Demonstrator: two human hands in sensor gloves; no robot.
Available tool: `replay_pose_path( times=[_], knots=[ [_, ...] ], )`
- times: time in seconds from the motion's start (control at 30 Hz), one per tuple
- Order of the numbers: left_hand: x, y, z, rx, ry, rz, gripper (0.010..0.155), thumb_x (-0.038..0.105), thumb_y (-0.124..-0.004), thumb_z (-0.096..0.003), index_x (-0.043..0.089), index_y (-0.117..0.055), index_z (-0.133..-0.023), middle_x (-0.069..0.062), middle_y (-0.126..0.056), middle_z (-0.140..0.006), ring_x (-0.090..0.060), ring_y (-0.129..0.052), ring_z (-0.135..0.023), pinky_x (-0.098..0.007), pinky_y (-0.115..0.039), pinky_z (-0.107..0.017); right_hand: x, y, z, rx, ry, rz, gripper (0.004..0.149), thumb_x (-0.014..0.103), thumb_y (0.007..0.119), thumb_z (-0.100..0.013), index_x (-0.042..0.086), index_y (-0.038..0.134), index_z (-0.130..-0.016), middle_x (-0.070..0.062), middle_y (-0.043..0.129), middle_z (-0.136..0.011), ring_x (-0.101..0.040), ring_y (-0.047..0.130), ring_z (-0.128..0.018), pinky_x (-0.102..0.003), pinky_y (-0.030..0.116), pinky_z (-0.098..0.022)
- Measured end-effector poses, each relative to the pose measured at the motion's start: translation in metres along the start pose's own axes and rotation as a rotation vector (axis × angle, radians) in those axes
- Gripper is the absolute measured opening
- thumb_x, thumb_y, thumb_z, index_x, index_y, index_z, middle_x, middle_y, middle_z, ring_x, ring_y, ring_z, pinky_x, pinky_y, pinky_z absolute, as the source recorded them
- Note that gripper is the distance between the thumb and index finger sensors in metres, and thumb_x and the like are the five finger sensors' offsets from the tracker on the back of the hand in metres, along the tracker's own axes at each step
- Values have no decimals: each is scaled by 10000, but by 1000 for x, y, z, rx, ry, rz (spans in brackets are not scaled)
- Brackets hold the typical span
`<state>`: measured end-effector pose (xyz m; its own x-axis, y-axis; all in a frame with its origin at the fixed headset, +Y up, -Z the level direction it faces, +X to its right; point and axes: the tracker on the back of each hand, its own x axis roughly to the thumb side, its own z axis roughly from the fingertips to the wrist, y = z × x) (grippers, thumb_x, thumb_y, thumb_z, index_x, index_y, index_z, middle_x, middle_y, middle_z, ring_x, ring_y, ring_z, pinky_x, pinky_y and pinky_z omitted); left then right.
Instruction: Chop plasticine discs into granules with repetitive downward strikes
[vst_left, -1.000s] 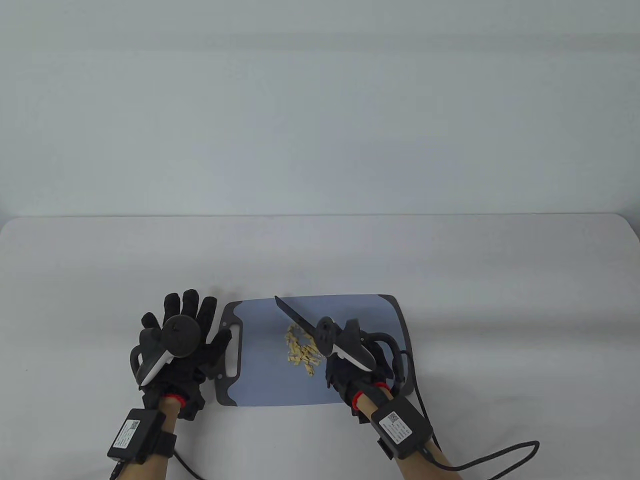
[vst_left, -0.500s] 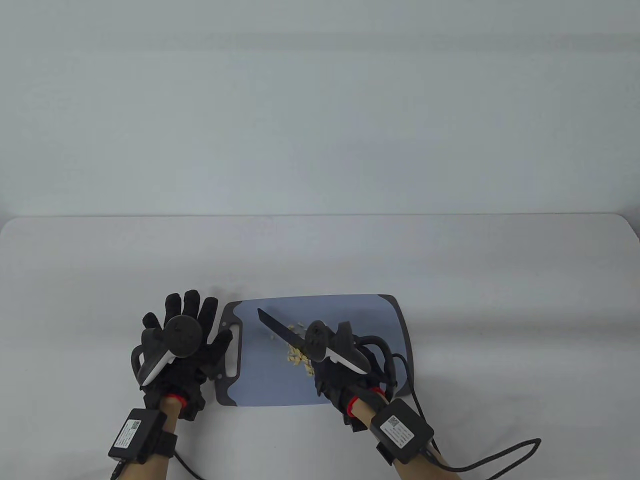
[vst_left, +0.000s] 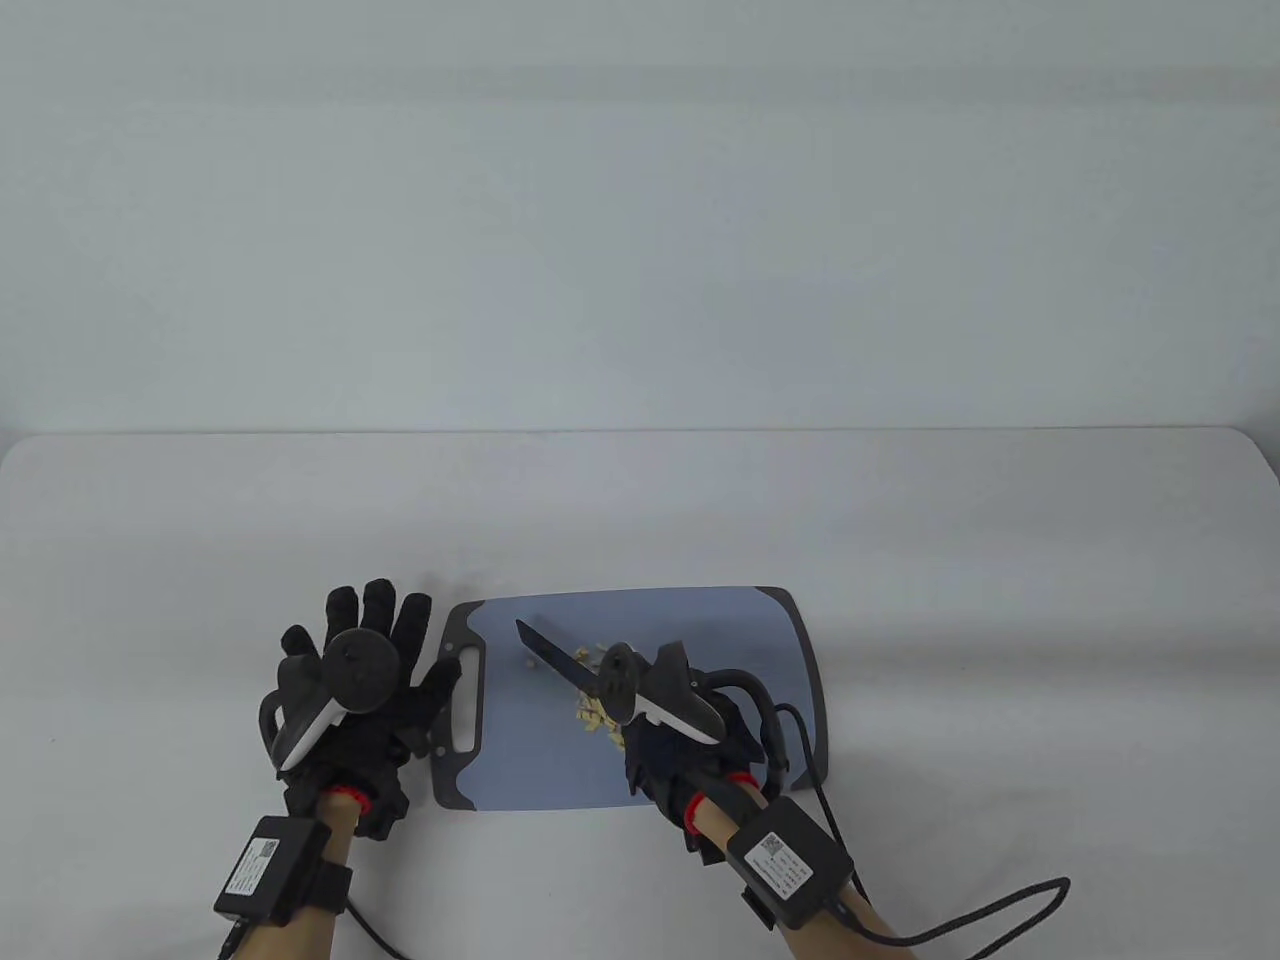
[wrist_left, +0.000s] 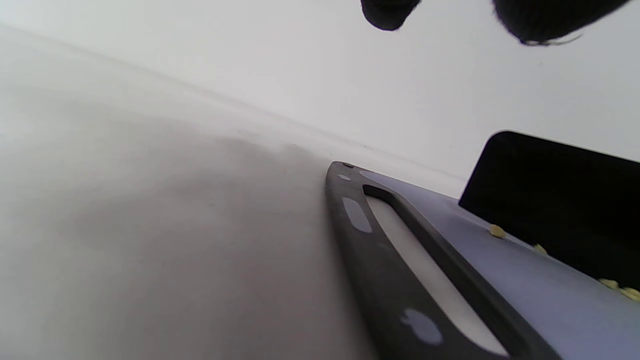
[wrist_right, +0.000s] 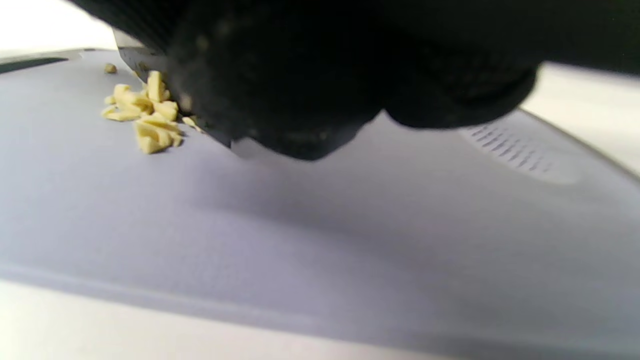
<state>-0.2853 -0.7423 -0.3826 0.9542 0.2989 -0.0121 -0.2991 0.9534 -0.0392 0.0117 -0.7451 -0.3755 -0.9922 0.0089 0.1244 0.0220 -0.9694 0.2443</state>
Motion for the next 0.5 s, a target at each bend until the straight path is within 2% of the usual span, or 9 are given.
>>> replay_pose_path(
  times=[0.1, 0.2, 0.27, 0.33, 0.43, 0.5],
  knots=[
    [2, -1, 1, -1, -6, -10, 823, 817, -576, -384, 496, -387, -1117, 109, -229, -1236, -294, -145, -1209, -717, -119, -758, -3, -9, -1, 26, 0, 14, 441, 498, 728, -476, 277, 803, -850, 111, 983, -542, -45, 1036, -207, -377, 931, -235],
    [0, 0, 0, 3, -1, 0, 822, 815, -578, -384, 496, -389, -1118, 108, -229, -1236, -295, -146, -1209, -716, -116, -759, -6, -17, 6, -47, 32, 76, 438, 502, 728, -477, 287, 805, -851, 108, 988, -538, -36, 1034, -202, -366, 933, -232],
    [0, -1, -1, -1, 2, 2, 823, 814, -578, -385, 495, -387, -1118, 108, -227, -1236, -294, -142, -1209, -716, -113, -759, -7, -20, 11, -17, 7, 16, 437, 504, 726, -480, 289, 802, -853, 109, 988, -540, -34, 1034, -203, -362, 934, -232],
    [1, -2, -1, -6, 0, -8, 822, 815, -577, -384, 496, -386, -1118, 109, -228, -1236, -294, -142, -1209, -717, -116, -759, -3, -20, 15, -9, -11, -1, 437, 502, 726, -482, 287, 800, -854, 107, 987, -540, -35, 1034, -203, -364, 933, -231],
    [1, -2, -1, -6, -3, -10, 823, 815, -577, -384, 495, -386, -1118, 107, -229, -1236, -293, -144, -1209, -717, -117, -759, 5, -11, 15, 22, -4, 70, 434, 507, 724, -481, 294, 802, -852, 112, 987, -539, -30, 1034, -202, -359, 934, -230],
    [1, -1, -1, -2, -3, -7, 822, 815, -577, -384, 497, -387, -1117, 110, -227, -1236, -292, -143, -1208, -717, -117, -759, 4, -5, 13, -7, -3, 74, 441, 507, 717, -474, 291, 792, -851, 124, 980, -534, -25, 1033, -199, -361, 936, -226]
  ],
)
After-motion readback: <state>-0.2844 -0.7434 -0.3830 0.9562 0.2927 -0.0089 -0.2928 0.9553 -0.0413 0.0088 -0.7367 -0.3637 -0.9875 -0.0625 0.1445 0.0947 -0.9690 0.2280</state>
